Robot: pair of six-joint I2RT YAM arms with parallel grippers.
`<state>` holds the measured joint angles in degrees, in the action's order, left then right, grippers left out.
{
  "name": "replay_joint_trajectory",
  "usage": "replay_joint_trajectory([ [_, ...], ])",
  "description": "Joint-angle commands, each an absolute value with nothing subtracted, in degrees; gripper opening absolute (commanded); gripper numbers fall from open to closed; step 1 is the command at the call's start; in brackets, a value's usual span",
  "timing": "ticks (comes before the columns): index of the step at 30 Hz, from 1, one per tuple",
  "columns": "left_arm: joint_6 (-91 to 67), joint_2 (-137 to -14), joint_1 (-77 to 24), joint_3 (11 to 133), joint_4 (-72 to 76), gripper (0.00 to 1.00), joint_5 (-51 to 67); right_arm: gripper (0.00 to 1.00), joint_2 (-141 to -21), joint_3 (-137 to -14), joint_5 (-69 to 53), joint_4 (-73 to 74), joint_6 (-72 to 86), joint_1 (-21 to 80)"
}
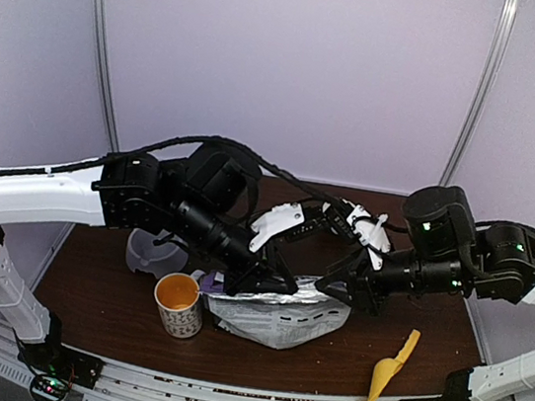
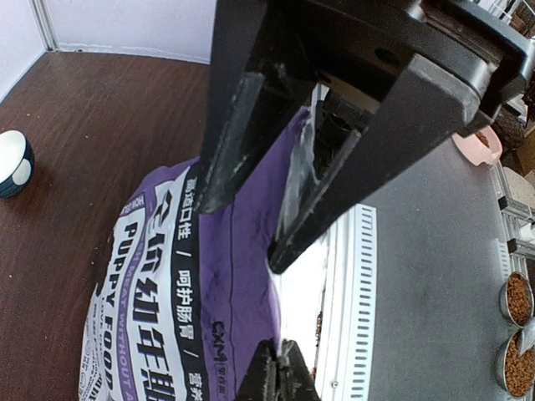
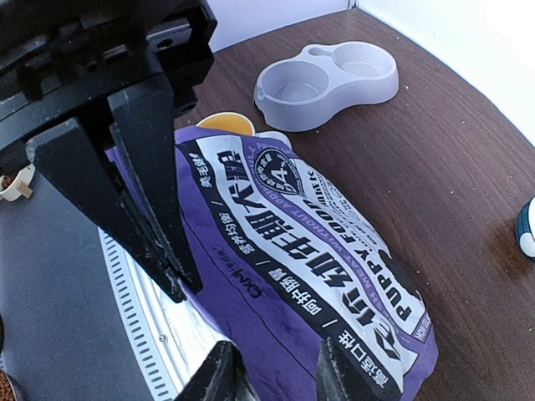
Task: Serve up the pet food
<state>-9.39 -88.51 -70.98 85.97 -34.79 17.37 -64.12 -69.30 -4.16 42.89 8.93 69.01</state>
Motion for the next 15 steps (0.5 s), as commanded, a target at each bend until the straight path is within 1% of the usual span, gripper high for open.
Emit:
replay_joint_trajectory([
  [1, -9.4, -86.4, -71.5, 86.9, -28.0, 0.00, 19.1, 0.32, -65.6, -65.8, -6.2, 44.0, 6.8, 69.2],
  [10, -10.8, -85.8, -71.1, 85.8, -26.5, 0.00, 16.9, 0.33, -65.4, -63.8, -9.3, 43.5, 6.6, 69.2],
  [12, -11.0, -85.7, -71.0, 85.7, -26.2, 0.01, 16.3, 0.27, -65.6, -63.6, -9.6, 43.0, 6.7, 69.2],
  [14, -11.7, -85.5, -71.0, 85.5, -25.8, 0.03, 15.4, 0.19, -65.4, -63.3, -9.6, 42.4, 6.8, 69.2],
  [15, -12.0, -85.3, -71.0, 85.4, -25.6, 0.03, 14.8, 0.13, -65.3, -63.0, -9.5, 42.2, 6.8, 69.2],
])
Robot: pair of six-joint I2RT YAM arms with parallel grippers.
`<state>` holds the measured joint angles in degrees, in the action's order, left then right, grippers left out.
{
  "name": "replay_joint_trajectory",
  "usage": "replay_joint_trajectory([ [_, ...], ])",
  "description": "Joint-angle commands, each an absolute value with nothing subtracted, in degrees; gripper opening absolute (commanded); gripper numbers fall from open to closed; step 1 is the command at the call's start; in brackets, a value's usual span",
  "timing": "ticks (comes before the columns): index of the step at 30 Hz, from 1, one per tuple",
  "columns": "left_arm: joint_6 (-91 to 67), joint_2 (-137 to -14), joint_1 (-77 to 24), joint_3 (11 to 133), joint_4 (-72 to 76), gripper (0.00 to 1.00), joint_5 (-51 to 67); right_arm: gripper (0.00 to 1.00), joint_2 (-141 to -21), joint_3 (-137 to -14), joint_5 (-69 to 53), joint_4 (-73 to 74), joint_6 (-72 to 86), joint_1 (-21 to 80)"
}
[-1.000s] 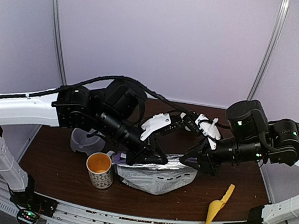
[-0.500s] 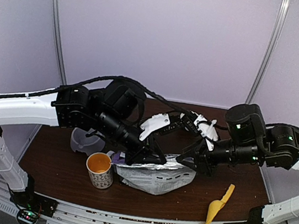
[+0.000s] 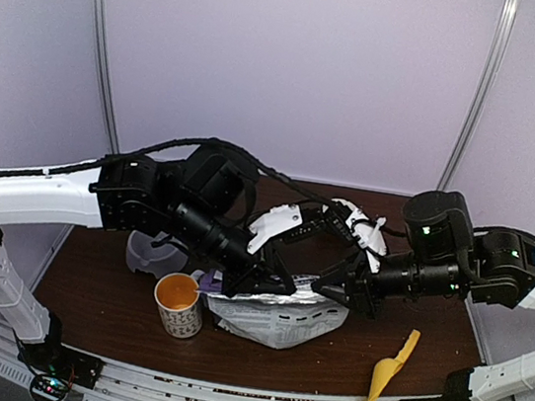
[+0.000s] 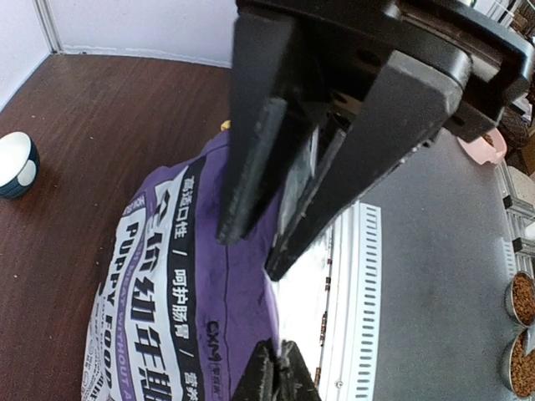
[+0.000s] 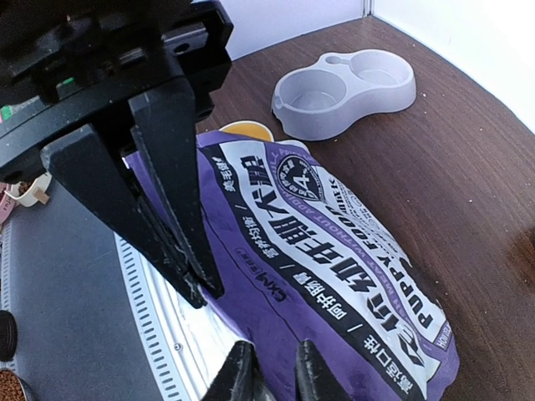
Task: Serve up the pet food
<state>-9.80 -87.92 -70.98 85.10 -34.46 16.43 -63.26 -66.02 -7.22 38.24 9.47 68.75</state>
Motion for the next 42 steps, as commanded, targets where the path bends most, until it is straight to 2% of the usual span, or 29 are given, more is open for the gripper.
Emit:
replay_joint_trajectory([
  [1, -12.3, -85.1, -71.0, 85.2, -25.3, 0.03, 14.3, 0.04, -65.0, -62.8, -9.4, 41.8, 7.1, 69.2],
  [3, -13.0, -84.4, -71.0, 84.5, -24.7, 0.10, 12.7, 0.00, -64.3, -62.1, -8.7, 41.0, 7.6, 69.2],
  [7, -15.3, -80.7, -71.0, 81.6, -22.8, 0.50, 6.4, 0.00, -61.3, -60.5, -5.8, 37.7, 10.3, 69.2],
  [8, -16.2, -79.2, -71.0, 80.3, -22.1, 0.57, 4.3, 0.00, -60.5, -60.1, -5.2, 36.9, 11.0, 69.1],
  [10, -18.4, -75.9, -71.0, 77.1, -20.9, 0.65, 0.3, 0.00, -58.9, -59.3, -3.7, 35.3, 12.7, 69.1],
  [14, -24.6, -67.5, -71.0, 69.2, -18.8, 0.71, -5.4, 0.00, -57.6, -59.2, 0.1, 35.0, 16.3, 69.0],
  [22, -39.8, -54.5, -73.3, 51.4, -14.7, 0.71, -10.7, 0.00, -58.1, -61.0, 2.0, 33.7, 24.8, 69.1],
  [25, -41.1, -52.4, -73.9, 48.2, -14.8, 0.71, -11.4, 0.00, -58.4, -61.1, 1.4, 33.1, 25.0, 69.1],
  [33, -36.2, -51.0, -74.1, 45.9, -16.5, 0.84, -9.4, 0.00, -58.8, -61.4, 0.9, 32.8, 25.0, 69.1],
  [35, -35.1, -51.5, -74.1, 46.0, -16.4, 0.79, -9.1, 0.00, -59.1, -61.7, 0.7, 33.0, 25.0, 69.1],
  [39, -33.1, -53.5, -74.1, 47.4, -16.6, 0.41, -9.8, 0.00, -59.6, -62.2, -0.2, 33.0, 24.7, 69.1],
  [42, -32.0, -55.3, -74.1, 48.9, -16.8, 0.17, -10.8, 0.00, -60.1, -62.9, -2.2, 33.7, 24.8, 69.2],
])
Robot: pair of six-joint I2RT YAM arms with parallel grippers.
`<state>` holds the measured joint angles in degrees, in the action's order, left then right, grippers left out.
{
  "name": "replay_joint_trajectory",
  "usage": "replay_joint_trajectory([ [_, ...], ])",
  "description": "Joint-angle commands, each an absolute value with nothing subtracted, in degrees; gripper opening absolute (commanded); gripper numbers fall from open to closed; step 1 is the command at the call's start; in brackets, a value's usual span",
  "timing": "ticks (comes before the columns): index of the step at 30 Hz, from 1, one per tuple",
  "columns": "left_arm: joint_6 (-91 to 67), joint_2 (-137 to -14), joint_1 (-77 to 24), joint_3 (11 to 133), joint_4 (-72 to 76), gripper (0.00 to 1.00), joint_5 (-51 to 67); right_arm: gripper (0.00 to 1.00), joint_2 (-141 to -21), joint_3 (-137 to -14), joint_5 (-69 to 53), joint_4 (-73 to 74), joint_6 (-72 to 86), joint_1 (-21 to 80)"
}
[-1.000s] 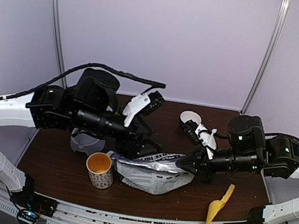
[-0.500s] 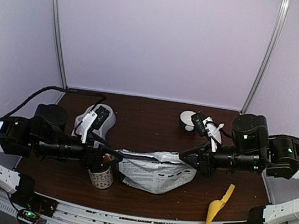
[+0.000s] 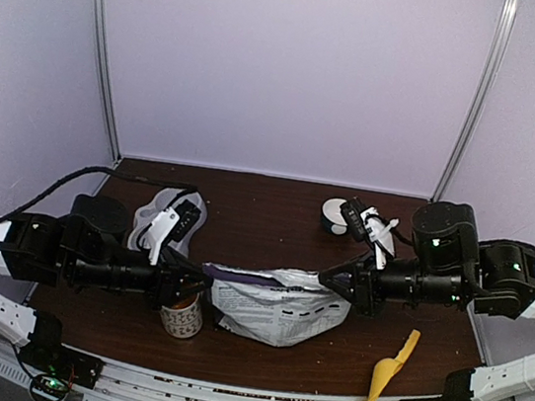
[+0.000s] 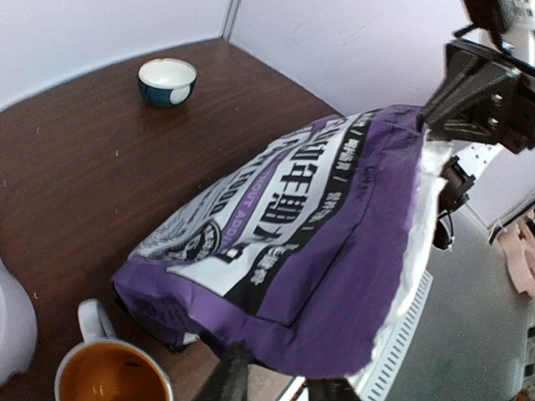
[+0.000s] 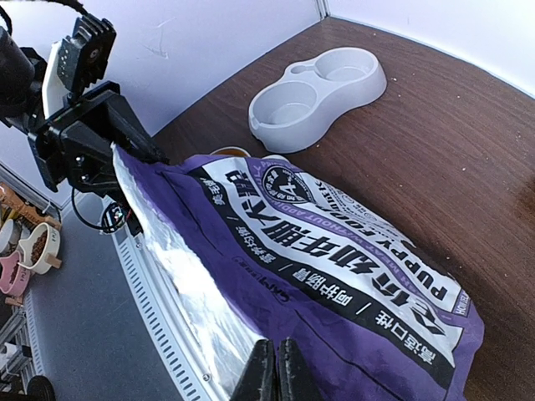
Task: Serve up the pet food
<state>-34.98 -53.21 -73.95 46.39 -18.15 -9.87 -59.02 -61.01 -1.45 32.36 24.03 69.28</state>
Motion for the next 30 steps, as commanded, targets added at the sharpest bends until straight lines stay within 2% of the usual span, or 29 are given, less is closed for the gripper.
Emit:
replay_joint_trajectory([
  [1, -31.7, -55.7, -74.1, 49.3, -16.7, 0.11, -11.5, 0.00, -60.4, -63.3, -3.0, 34.1, 24.9, 69.3],
  [3, -30.7, -56.5, -74.0, 49.5, -15.6, 0.00, -13.0, 0.00, -60.7, -63.8, -4.0, 34.9, 25.5, 69.7],
  [7, -27.0, -58.6, -72.5, 50.0, -10.7, 0.00, -15.8, 0.00, -60.9, -63.6, -5.8, 35.2, 27.6, 70.7],
  [12, -22.1, -62.1, -67.9, 50.5, -1.6, 0.00, -12.5, 0.00, -60.8, -63.2, -5.2, 34.2, 31.2, 72.5],
  [21, -18.0, -74.7, -61.6, 61.8, 5.5, 0.00, -2.7, 0.00, -62.8, -63.3, 6.6, 30.1, 39.8, 77.8],
  [23, -19.8, -75.4, -61.6, 63.6, 3.2, 0.22, -4.4, 0.00, -63.2, -63.2, 10.3, 29.4, 41.3, 78.5],
  [25, -23.4, -73.9, -61.6, 62.9, 1.4, 0.52, -6.3, 0.00, -63.6, -63.1, 13.3, 28.9, 42.7, 79.0],
  [26, -25.5, -72.0, -61.6, 61.9, -0.2, 0.60, -7.2, 0.00, -63.7, -63.0, 14.3, 28.6, 43.0, 79.1],
  [28, -30.9, -68.7, -61.6, 60.8, -6.1, 0.69, -10.2, 0.00, -63.7, -62.9, 15.8, 28.4, 43.6, 79.3],
  [30, -37.1, -65.5, -61.8, 60.7, -12.9, 0.72, -13.1, 0.00, -63.7, -62.9, 16.8, 28.2, 43.7, 79.4],
])
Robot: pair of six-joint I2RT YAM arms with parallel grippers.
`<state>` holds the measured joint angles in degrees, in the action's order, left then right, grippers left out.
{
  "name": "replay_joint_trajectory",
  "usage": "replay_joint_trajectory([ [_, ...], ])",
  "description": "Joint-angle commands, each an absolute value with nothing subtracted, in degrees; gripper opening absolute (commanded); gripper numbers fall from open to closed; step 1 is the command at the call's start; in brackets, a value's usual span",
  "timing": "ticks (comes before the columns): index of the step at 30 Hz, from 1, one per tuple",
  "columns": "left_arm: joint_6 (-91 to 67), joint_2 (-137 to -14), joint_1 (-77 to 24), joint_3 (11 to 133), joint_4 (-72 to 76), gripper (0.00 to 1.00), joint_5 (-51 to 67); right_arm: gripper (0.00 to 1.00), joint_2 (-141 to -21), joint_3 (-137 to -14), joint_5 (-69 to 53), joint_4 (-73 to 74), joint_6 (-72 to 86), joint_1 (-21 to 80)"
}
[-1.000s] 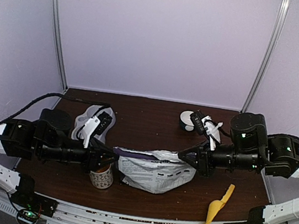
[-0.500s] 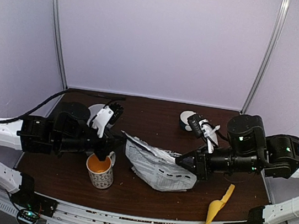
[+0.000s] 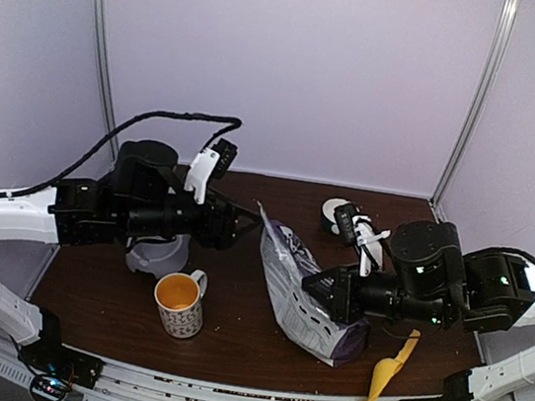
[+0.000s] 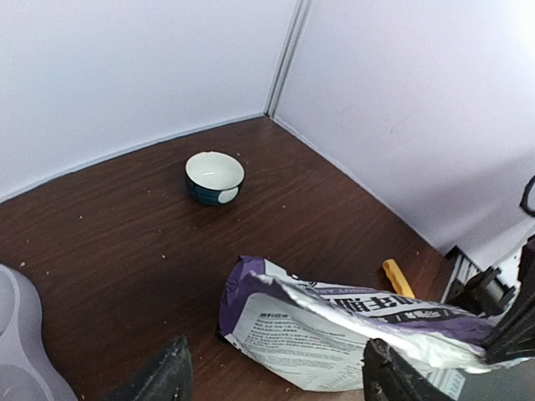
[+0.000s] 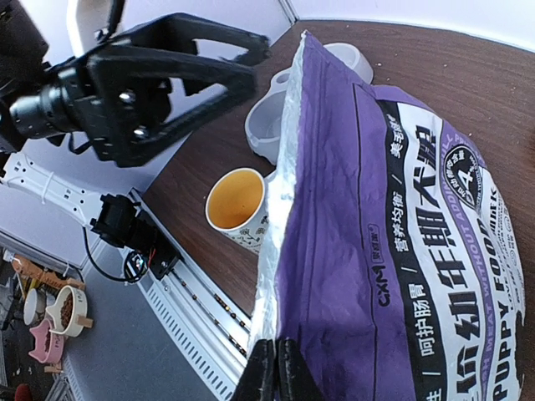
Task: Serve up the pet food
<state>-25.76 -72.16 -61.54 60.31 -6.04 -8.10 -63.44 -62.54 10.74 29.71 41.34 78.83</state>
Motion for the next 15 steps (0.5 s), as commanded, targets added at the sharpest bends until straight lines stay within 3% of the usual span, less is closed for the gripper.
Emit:
replay_joint_trajectory([
  [1, -39.4, -64.0, -62.2, 60.2, -14.4, 0.73, -13.4, 0.00, -63.6, -62.9, 17.3, 28.3, 43.7, 79.5],
  [5, -47.9, -60.1, -63.9, 56.5, -9.7, 0.76, -8.6, 0.00, -63.3, -63.0, 18.3, 29.0, 43.1, 79.5],
  [9, -53.1, -64.0, -64.8, 57.1, -3.4, 0.76, 0.3, 0.00, -62.9, -62.9, 19.0, 29.5, 43.0, 79.5],
  [15, -55.4, -70.7, -65.3, 60.6, 1.0, 0.61, 8.2, 0.00, -62.2, -62.5, 19.8, 29.7, 43.3, 79.5],
])
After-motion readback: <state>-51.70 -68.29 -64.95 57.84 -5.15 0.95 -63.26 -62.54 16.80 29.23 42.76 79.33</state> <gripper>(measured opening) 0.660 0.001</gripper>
